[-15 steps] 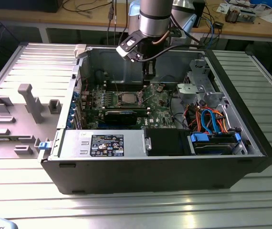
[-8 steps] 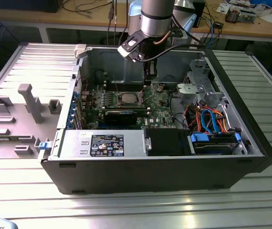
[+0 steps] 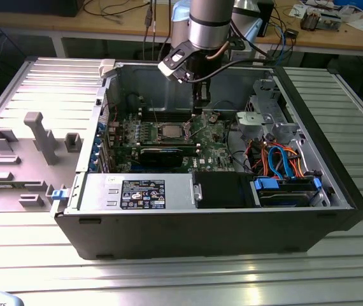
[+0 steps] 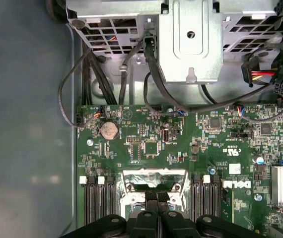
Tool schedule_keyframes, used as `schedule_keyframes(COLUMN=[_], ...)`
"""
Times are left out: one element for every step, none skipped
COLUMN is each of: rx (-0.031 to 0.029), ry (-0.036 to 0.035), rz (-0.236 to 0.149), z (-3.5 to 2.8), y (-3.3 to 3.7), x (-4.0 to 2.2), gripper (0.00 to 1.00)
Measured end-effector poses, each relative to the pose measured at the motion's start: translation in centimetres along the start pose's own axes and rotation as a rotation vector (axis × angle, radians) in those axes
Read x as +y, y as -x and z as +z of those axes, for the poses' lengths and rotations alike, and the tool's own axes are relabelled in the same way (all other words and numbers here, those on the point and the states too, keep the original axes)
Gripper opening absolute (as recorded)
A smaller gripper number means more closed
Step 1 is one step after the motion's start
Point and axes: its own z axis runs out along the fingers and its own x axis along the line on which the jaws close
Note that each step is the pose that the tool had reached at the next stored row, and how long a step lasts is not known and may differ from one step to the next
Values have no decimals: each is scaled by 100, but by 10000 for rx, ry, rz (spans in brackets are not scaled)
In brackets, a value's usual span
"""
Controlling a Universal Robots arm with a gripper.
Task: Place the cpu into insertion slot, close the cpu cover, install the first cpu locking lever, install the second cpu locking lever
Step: 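Close the cpu cover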
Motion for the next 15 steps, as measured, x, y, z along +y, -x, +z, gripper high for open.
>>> schedule_keyframes(rx=[-4,-5,-6,-6,-6,-6,-6,-5,-7,-7,-7,-6,-6,-6,-5], ry=[-1,-1,-3,-7,-13,-18,-21,-25,-27,-30,-29,-29,-31,-35,-44], rz=[0,0,-1,1,-1,0,-1,-1,-2,-1,-1,0,1,1,0], z=[3,8,14,21,30,41,50,75,89,113,131,154,176,194,225], y=[0,0,0,0,-1,-2,-3,-6,-7,-7,-6,-6,-6,-5,-5], x=[19,56,103,148,200,249,287,364,398,410,410,410,410,409,409], gripper=[11,11,11,11,11,11,11,11,11,11,11,11,11,11,11])
